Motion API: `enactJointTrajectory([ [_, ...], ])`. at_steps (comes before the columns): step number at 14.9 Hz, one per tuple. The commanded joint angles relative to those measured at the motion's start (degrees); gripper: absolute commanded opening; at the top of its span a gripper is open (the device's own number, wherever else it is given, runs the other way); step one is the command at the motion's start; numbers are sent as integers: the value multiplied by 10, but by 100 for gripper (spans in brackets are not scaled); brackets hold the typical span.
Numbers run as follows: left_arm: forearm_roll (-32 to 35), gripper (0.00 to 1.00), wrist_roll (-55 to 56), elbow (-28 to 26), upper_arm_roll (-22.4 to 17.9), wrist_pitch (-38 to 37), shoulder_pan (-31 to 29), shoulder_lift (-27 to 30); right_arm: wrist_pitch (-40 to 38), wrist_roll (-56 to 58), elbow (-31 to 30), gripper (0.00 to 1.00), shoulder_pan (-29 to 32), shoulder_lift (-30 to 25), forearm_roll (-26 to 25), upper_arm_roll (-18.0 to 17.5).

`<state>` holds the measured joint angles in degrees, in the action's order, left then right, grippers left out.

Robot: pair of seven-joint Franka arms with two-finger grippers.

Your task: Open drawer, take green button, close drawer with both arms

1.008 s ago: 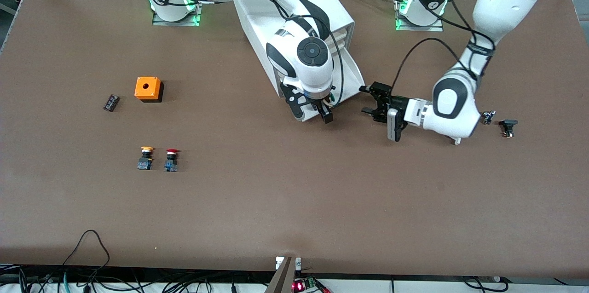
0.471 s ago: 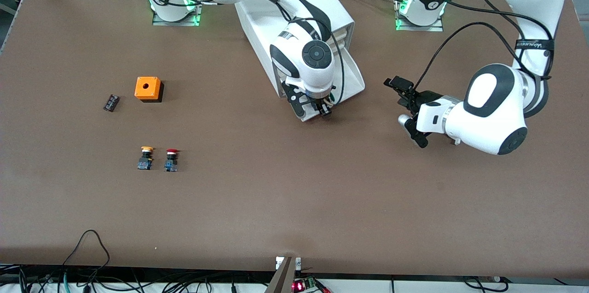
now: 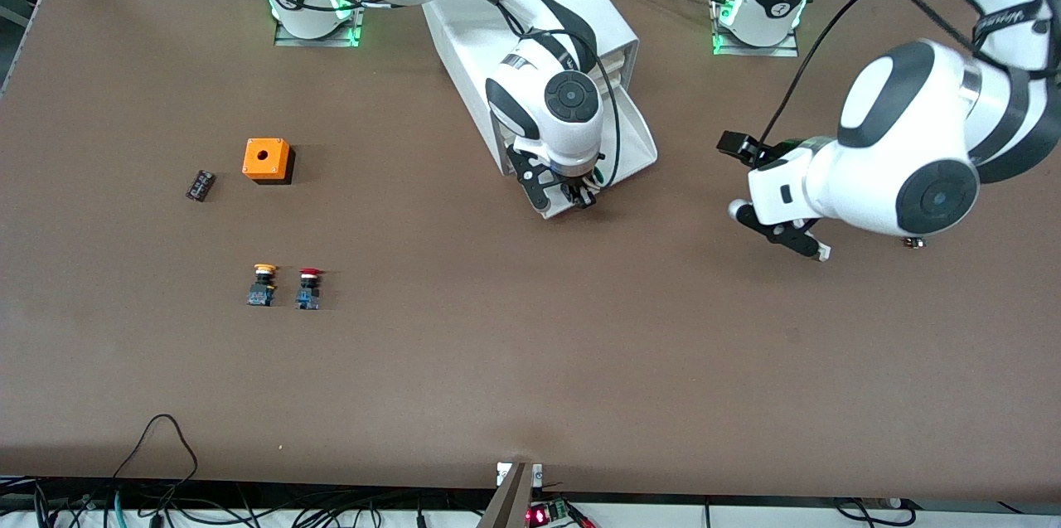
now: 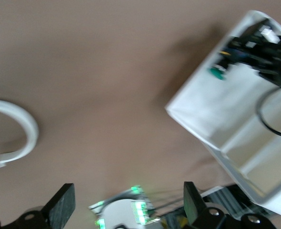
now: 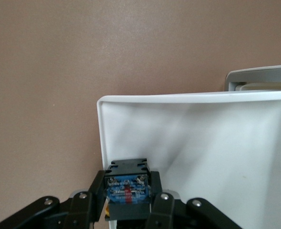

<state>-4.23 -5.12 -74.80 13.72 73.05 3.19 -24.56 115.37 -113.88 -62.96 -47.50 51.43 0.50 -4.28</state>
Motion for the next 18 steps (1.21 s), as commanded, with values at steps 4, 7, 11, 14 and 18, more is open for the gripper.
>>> enactJointTrajectory([
  [4, 57, 100, 12, 62, -13, 21, 2, -1, -53, 50, 35, 0, 16, -24, -8, 1],
  [7, 57, 100, 12, 70, -15, 69, -3, -4, -62, 127, 36, 0, 40, -40, -8, 5],
  [11, 59, 100, 12, 74, -23, 97, -5, -8, -102, 274, 35, 0, 93, -66, -6, 3],
  [14, 81, 100, 70, 65, -25, 97, 5, -13, -120, 392, 32, 0, 138, -88, -2, 2],
  [18, 109, 100, 250, -1, -16, 140, 53, -46, -164, 560, 24, 0, 192, -99, 3, 1],
])
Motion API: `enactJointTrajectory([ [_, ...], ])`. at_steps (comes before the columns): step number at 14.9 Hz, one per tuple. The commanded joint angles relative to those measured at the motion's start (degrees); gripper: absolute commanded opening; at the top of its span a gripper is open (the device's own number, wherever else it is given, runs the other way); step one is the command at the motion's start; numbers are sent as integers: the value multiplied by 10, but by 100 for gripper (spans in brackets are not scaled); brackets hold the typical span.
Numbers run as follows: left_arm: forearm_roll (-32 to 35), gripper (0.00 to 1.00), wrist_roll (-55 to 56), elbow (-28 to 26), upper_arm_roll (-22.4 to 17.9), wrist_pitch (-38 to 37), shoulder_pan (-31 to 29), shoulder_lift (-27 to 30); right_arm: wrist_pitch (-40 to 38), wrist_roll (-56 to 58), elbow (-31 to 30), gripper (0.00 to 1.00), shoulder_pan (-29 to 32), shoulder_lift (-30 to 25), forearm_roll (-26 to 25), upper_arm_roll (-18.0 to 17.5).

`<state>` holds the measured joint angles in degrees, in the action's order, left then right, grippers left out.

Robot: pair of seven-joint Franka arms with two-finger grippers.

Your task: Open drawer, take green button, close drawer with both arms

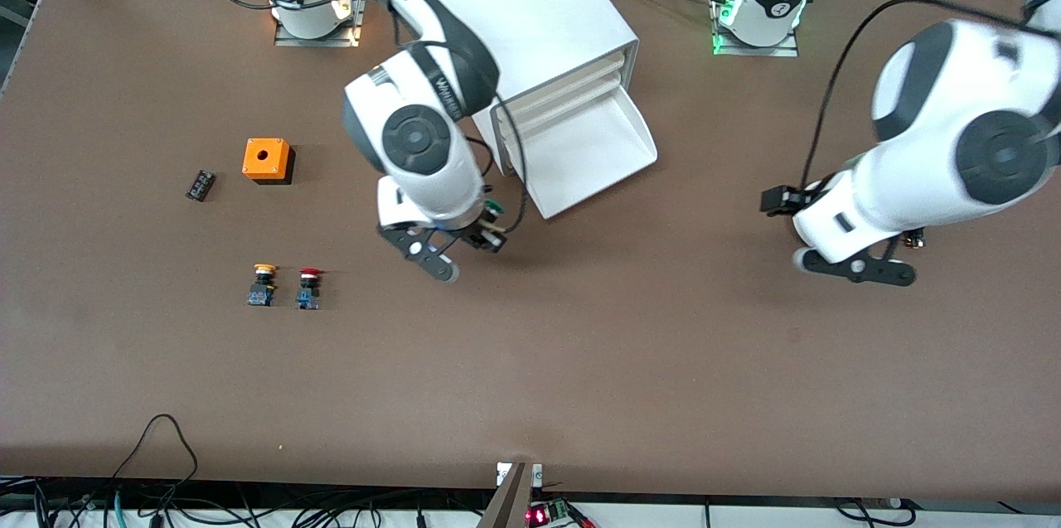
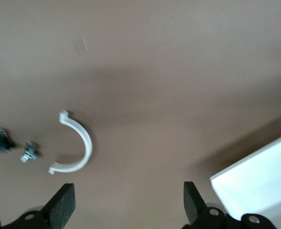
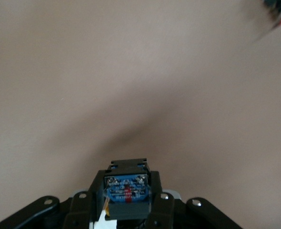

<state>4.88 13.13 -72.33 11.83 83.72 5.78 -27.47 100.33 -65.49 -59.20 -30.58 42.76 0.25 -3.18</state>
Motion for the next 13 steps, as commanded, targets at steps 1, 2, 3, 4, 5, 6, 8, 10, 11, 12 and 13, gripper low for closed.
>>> enactJointTrajectory([
  [1, 15, 100, 83, -45, 4, 68, 29, -17, -12, 124, -16, 0, 36, -14, 6, -9],
  [2, 14, 100, 105, -68, 5, 100, 38, -17, -11, 160, -17, 0, 49, -14, 7, -10],
  [3, 15, 100, 137, -99, 5, 139, 50, -17, -8, 194, -20, 0, 60, -13, 7, -10],
  [4, 15, 100, 180, -145, 5, 192, 58, -13, -5, 224, -28, 0, 69, -13, 7, -10],
  [5, 15, 100, 220, -191, 6, 244, 70, 0, 0, 261, -40, 0, 82, -13, 6, -10],
  [6, 16, 100, 252, -240, 7, 301, 80, 12, 10, 301, -53, 0, 95, -14, 7, -10],
  [8, 16, 100, 299, -313, 11, 405, 90, 22, 23, 362, -67, 0, 121, -11, 7, -10],
  [10, 16, 100, 340, -348, 17, 466, 101, 21, 50, 413, -90, 0, 145, -9, 7, -10],
  [11, 16, 100, 363, -354, 20, 478, 114, 16, 71, 436, -106, 0, 155, -8, 7, -10],
  [12, 17, 100, 387, -356, 20, 486, 125, 8, 93, 456, -125, 0, 166, -8, 7, -10],
  [13, 18, 100, 408, -358, 20, 491, 138, 1, 115, 470, -144, 0, 171, -8, 7, -10],
])
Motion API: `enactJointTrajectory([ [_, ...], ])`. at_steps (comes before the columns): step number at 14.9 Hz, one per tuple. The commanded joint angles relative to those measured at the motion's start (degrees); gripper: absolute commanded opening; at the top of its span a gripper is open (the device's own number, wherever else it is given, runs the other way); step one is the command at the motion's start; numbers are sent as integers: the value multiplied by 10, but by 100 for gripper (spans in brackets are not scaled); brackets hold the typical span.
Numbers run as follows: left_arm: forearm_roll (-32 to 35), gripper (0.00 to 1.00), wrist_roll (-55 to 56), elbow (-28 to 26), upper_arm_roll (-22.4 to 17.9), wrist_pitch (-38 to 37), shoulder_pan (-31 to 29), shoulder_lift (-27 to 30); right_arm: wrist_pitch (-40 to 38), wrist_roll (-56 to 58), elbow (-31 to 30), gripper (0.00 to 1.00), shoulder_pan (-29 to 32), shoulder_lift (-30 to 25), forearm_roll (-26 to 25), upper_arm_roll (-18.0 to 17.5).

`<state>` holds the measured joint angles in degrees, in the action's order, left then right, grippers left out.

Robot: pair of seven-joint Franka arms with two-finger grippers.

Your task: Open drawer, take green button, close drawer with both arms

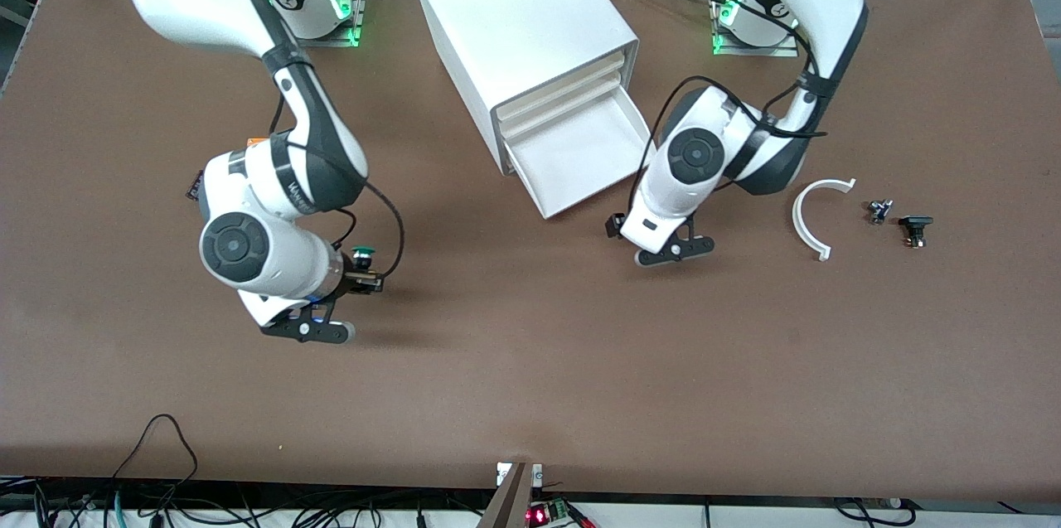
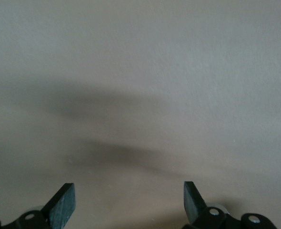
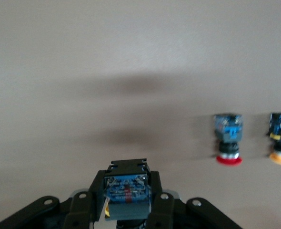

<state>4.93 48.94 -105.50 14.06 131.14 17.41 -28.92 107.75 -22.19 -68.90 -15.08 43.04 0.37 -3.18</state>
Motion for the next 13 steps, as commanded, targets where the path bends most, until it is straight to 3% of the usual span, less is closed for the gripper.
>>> enactJointTrajectory([
  [1, 18, 100, 65, -27, -3, 28, 31, 7, 63, 53, -64, 0, 24, -11, 5, -9],
  [6, 19, 100, 108, -47, 5, 45, 45, 6, 153, 94, -119, 0, 43, 6, 4, -9],
  [13, 16, 100, 166, -67, 84, 39, 39, 5, 230, 94, -153, 0, 42, 33, -3, -9],
])
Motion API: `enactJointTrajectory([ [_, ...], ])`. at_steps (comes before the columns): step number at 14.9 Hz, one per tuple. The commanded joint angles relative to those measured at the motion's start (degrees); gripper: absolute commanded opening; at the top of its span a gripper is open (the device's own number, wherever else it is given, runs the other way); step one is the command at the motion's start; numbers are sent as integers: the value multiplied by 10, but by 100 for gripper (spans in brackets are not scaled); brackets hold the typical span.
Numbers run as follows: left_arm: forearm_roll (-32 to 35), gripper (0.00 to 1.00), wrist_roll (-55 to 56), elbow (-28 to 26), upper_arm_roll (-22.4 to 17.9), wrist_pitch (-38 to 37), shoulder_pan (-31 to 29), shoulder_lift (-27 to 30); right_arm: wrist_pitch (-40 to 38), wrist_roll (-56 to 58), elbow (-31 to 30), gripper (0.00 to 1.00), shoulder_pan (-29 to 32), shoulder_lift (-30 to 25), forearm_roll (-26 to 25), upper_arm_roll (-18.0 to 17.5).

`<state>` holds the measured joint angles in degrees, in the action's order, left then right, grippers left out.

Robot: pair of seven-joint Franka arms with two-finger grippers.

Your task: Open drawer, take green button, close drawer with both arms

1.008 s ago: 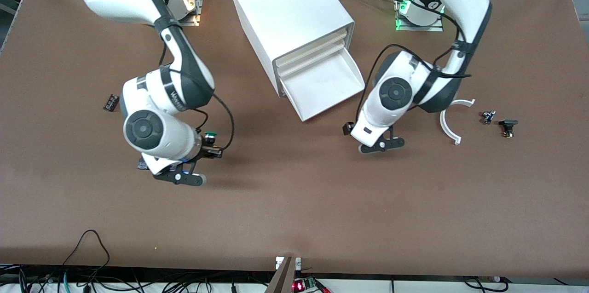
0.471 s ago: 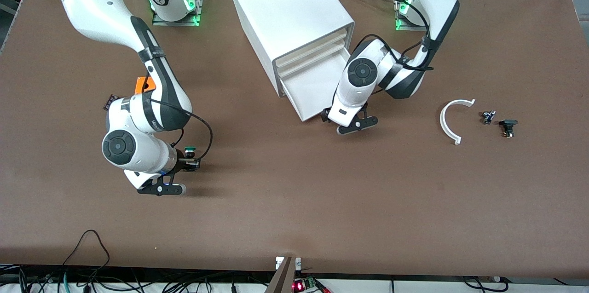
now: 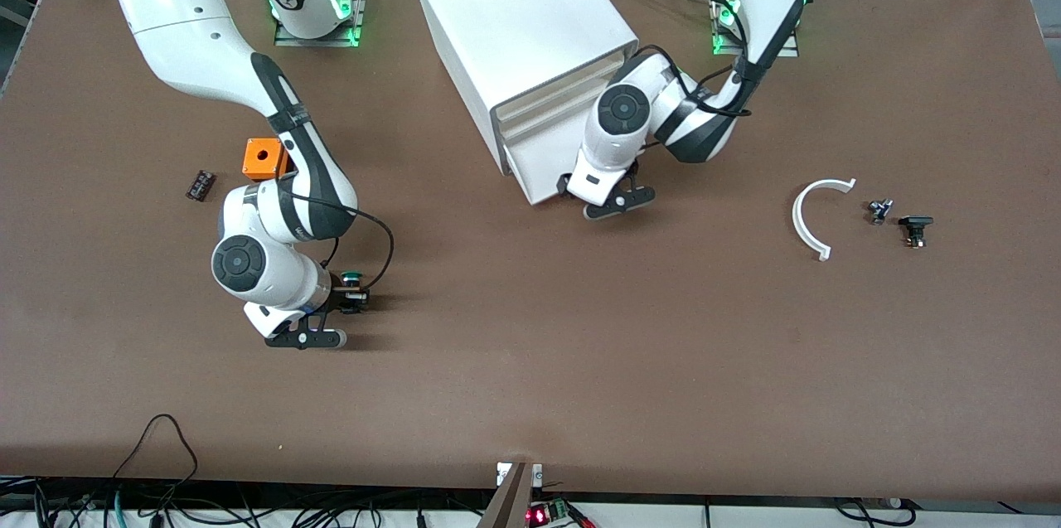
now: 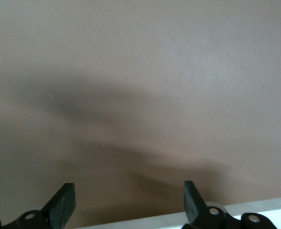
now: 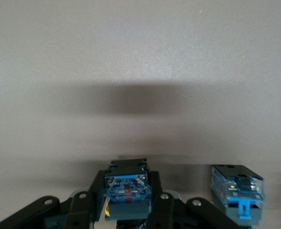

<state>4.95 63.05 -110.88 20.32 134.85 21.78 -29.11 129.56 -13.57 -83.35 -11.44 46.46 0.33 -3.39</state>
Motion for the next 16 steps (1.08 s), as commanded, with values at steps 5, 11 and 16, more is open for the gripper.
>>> enactJointTrajectory([
  [5, 14, 100, 53, -22, 72, 1, -5, 2, 24, 7, -9, 0, 5, 10, -2, -7],
  [11, 0, 100, 53, -22, 100, -3, -1, -4, 15, 6, -3, 99, 8, 3, 4, -7],
  [16, 1, 100, 41, -13, 99, -39, -11, 11, -49, 0, -8, 99, 24, -58, 4, -5],
])
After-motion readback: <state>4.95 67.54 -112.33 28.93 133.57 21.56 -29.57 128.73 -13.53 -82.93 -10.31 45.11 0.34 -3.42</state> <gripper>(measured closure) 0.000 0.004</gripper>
